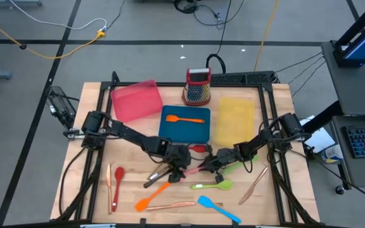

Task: Pick & Place Kitchen Items
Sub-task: Put the pink spatula into the blue bin

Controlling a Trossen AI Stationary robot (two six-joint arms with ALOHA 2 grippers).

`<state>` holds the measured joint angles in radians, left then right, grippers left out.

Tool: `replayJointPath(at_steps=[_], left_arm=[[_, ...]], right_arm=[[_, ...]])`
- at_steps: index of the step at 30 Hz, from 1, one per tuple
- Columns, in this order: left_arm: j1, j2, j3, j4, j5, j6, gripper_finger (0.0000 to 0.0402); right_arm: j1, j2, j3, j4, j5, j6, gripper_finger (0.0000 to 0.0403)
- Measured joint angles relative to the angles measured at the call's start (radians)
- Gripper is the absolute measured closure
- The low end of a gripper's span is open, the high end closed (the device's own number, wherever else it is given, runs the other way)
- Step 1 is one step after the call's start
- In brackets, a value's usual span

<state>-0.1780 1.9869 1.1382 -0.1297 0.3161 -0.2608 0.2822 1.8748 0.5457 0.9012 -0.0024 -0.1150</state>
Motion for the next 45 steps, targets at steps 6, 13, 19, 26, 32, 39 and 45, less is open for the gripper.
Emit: replayJointPath(at_steps=[6, 13, 19, 26, 32, 39, 45], left_arm=[[-0.010, 0.000, 0.003, -0.020, 0.001, -0.016, 0.0172], [-0.012, 0.000, 0.001, -0.022, -0.001, 0.018, 0.0189], [-0.007, -0.001, 0.000, -0.025, -0.007, 0.046, 0.0264], [-0.001, -0.002, -0.002, -0.003, -0.013, 0.031, 0.0364], [-0.002, -0.002, -0.002, 0.001, -0.012, 0.004, 0.0379], [-0.007, -0.075, -0.004, -0.003, -0.006, -0.001, 0.0382], [-0.012, -0.182, -0.003, -0.073, -0.144, 0.036, 0.0382]], right_arm=[[0.014, 0.000, 0.000, 0.005, 0.039, -0.013, 0.0358], [0.015, 0.000, 0.001, 0.023, 0.068, -0.052, 0.0358], [0.019, 0.000, 0.001, 0.045, 0.085, -0.066, 0.0358], [0.023, -0.001, 0.002, 0.057, 0.071, -0.067, 0.0354], [0.030, -0.002, 0.003, 0.084, 0.079, -0.054, 0.0325], [0.047, -0.083, 0.002, 0.108, 0.090, -0.055, 0.0284], [0.047, -0.244, 0.002, 0.111, 0.088, -0.064, 0.0276]])
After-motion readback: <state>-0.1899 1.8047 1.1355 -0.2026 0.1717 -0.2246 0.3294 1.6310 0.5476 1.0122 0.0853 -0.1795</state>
